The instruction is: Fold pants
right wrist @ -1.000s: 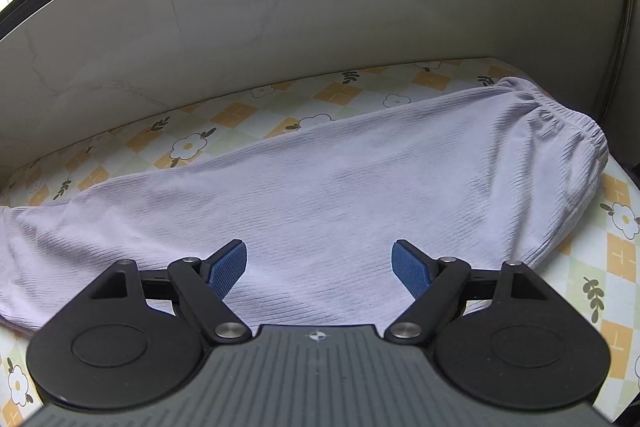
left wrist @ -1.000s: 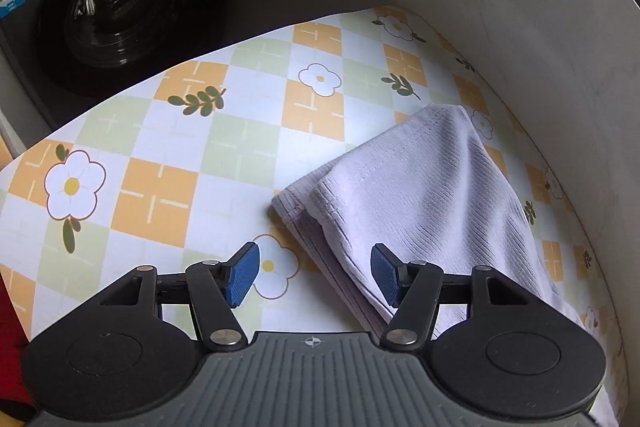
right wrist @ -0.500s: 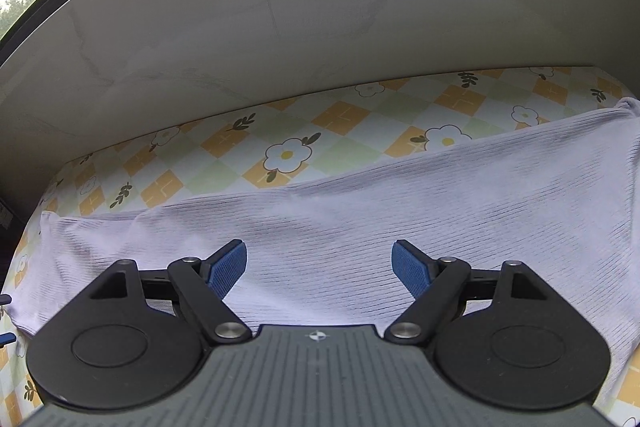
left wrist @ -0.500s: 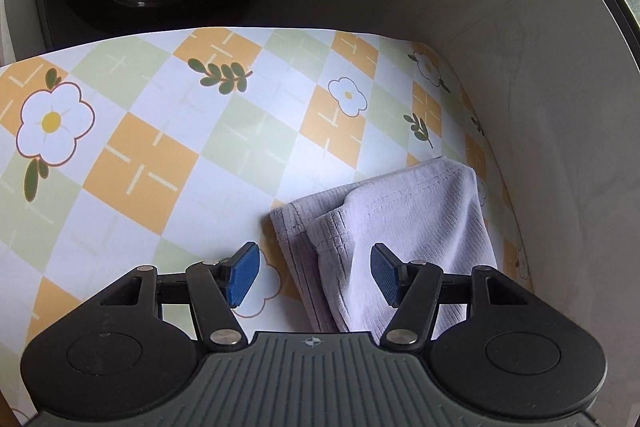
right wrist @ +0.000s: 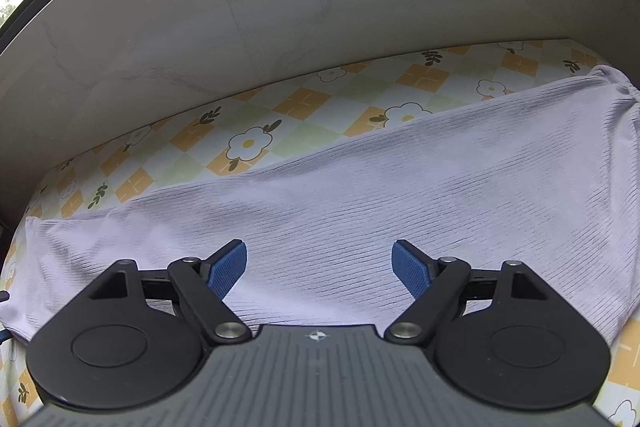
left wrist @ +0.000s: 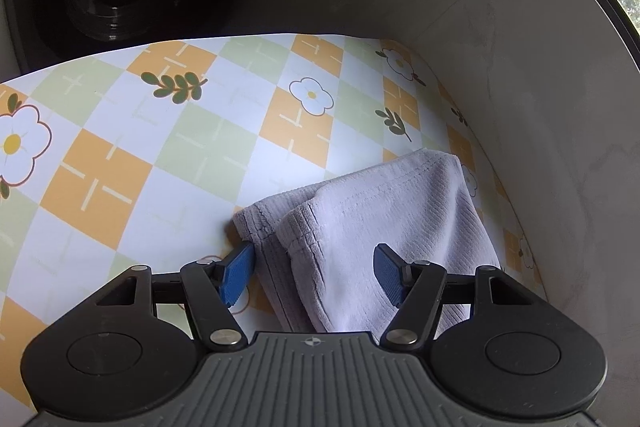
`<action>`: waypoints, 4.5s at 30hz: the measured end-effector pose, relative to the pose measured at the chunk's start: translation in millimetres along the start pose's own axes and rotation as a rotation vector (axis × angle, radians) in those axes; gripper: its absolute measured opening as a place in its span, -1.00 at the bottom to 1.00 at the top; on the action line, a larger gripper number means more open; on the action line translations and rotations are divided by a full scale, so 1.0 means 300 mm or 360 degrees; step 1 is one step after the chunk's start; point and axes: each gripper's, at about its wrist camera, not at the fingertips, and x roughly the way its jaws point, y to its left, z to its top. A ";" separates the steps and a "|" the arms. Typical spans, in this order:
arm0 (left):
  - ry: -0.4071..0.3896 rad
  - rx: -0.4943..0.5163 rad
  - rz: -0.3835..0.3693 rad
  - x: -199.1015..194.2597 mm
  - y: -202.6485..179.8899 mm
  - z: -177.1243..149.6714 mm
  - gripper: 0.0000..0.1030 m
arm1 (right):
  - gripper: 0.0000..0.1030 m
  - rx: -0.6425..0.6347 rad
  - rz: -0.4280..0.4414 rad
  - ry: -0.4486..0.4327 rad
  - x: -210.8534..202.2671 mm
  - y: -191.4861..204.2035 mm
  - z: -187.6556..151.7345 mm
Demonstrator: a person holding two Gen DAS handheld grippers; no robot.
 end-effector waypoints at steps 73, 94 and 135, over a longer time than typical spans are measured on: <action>-0.0126 0.0084 -0.0124 -0.008 0.167 0.025 -0.73 | 0.86 -0.1349 0.0434 0.0254 0.544 1.305 -0.100; -0.0066 0.0059 -0.0237 0.009 0.208 0.045 -0.72 | 0.91 -0.0797 0.0320 0.0097 0.252 0.826 0.078; -0.0284 0.0221 0.0216 -0.147 -0.049 -0.029 -0.73 | 0.92 -0.0220 -0.0186 0.0289 0.102 -0.070 -0.055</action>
